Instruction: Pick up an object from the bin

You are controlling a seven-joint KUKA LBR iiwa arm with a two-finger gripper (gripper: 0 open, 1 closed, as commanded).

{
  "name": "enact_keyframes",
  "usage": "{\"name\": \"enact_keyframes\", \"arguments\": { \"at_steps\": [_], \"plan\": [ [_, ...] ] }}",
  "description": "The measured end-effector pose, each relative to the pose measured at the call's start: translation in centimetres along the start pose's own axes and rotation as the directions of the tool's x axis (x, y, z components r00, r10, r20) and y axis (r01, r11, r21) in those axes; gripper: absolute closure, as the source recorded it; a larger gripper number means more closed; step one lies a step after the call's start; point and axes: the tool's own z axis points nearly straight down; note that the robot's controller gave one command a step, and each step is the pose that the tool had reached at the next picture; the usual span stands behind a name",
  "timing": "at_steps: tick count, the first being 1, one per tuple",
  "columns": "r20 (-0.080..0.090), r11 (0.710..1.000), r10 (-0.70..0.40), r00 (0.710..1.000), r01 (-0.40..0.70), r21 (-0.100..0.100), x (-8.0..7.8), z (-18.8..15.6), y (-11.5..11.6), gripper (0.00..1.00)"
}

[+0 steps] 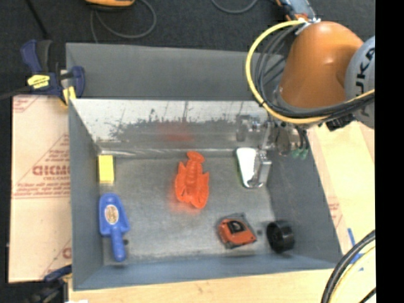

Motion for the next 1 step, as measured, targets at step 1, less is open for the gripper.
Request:
{"name": "enact_keyframes", "arguments": {
  "at_steps": [1],
  "plan": [
    [0.004,0.997,0.073,0.997,-0.073,-0.001,-1.48,3.57,1.82,0.00]
  ]
}}
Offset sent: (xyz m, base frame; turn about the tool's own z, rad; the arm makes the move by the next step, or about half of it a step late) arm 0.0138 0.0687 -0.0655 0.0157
